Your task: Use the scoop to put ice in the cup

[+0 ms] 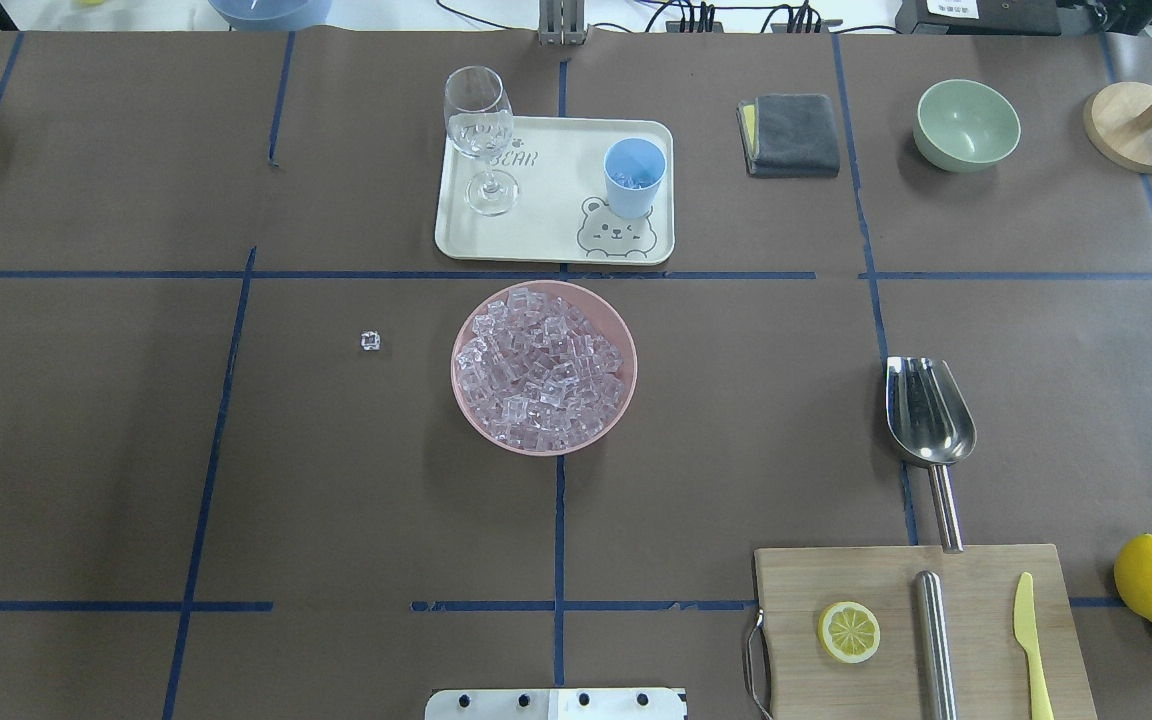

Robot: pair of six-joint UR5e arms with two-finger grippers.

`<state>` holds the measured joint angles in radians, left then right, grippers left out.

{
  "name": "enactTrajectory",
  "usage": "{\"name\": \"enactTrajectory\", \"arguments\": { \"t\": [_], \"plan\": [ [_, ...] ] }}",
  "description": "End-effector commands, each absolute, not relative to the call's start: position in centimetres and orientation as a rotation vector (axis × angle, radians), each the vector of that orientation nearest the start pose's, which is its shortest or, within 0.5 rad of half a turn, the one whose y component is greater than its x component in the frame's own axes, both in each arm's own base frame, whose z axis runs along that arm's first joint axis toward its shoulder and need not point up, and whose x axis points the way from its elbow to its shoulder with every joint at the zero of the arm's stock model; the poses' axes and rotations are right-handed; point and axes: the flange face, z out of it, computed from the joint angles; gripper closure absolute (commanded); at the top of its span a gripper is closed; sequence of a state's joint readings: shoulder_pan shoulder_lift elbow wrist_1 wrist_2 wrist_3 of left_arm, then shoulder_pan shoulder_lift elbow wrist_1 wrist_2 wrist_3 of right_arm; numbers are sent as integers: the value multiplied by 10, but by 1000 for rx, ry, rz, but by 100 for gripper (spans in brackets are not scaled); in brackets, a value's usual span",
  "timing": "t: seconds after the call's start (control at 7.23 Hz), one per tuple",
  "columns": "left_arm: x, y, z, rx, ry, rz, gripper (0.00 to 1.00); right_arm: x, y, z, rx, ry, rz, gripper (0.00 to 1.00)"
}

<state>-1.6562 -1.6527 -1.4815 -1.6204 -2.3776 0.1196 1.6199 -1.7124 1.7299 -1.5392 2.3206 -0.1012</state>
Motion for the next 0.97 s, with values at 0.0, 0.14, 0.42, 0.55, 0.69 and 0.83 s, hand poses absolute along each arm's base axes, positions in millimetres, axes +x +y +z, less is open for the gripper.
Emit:
{"name": "enactTrajectory", "arguments": {
  "t": [0.0, 0.14, 0.42, 0.55, 0.69, 0.83],
  "plan": [
    [-108, -521, 638, 125, 797, -7, 0, 87, -430, 645, 101, -743, -67, 0],
    [-109, -521, 629, 135, 775, -19, 0, 87, -430, 646, 100, -742, -68, 0],
    [-106, -521, 632, 136, 778, -11, 0, 87, -430, 646, 100, -740, -68, 0],
    [-105, -521, 629, 141, 778, -6, 0, 86, -433, 644, 103, -741, -71, 0],
    [-94, -522, 634, 120, 777, 8, 0, 86, -432, 644, 101, -745, -69, 0],
    [-76, -521, 638, 97, 780, 35, 0, 86, -433, 643, 105, -746, -69, 0]
  ]
}}
